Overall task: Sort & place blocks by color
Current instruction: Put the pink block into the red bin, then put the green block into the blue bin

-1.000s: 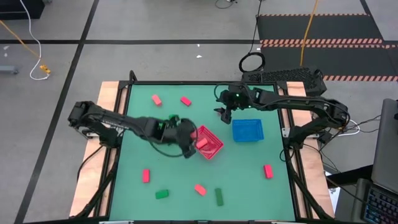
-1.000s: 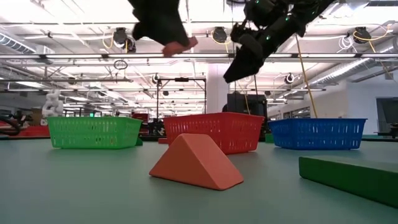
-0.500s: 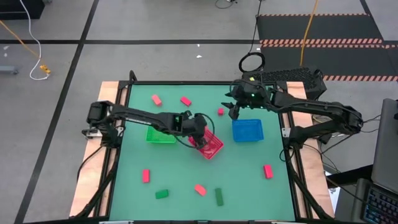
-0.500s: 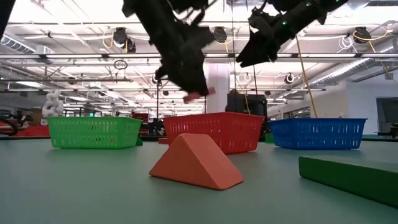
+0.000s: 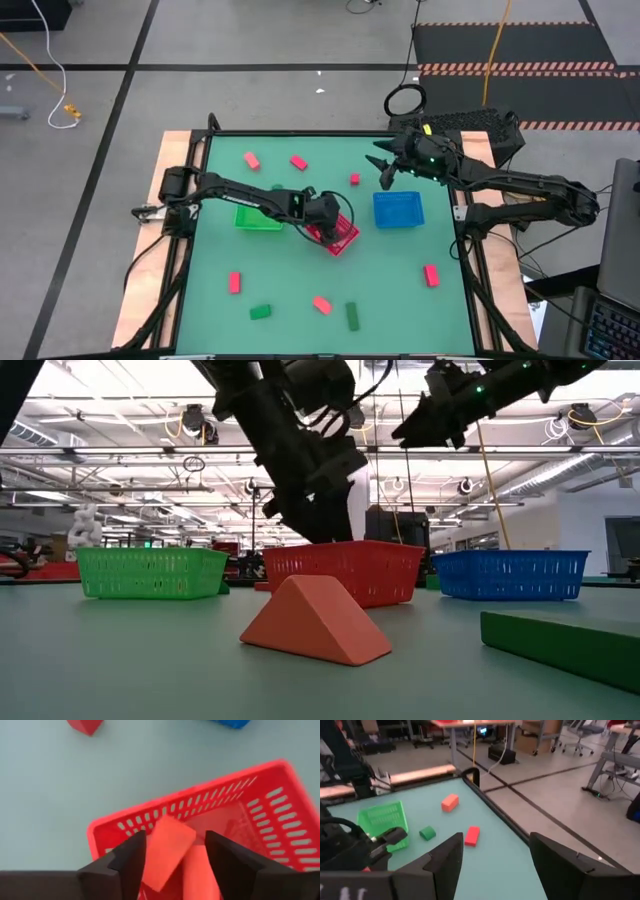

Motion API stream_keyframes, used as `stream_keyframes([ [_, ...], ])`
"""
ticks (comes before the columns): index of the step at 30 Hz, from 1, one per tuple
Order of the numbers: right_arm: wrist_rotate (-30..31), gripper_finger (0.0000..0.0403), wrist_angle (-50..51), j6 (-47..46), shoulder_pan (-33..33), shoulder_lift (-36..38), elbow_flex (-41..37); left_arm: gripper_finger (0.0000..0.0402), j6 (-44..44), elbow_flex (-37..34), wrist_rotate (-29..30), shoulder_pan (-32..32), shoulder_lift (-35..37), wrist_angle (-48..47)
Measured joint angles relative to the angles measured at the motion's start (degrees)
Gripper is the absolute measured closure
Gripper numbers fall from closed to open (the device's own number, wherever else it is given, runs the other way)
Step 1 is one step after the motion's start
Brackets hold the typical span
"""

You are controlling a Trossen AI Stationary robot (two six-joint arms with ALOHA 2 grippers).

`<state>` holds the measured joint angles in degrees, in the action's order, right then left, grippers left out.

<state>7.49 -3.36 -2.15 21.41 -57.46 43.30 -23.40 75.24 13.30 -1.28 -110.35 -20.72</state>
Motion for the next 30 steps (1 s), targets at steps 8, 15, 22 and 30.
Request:
stream_keyframes([
  [8,-0.04,0.0181,-3.17,1.22,0.00,0.08,-1.22,0.0136,4.23,0.57,-0.20,1.23,12.25,-1.46],
  [15,-6.21,0.0181,-1.89,2.83,-0.02,-0.74,-1.24,0.0131,13.82,0.64,0.25,1.38,22.93,1.34],
  [22,-12.24,0.0181,-4.82,10.19,-0.05,-1.08,-4.09,0.0131,20.89,0.09,-0.48,2.01,23.83,7.34],
  [30,-19.33,0.0181,-8.74,4.55,-4.61,0.20,-5.32,0.0131,25.03,-12.56,-6.98,4.23,25.14,35.63],
])
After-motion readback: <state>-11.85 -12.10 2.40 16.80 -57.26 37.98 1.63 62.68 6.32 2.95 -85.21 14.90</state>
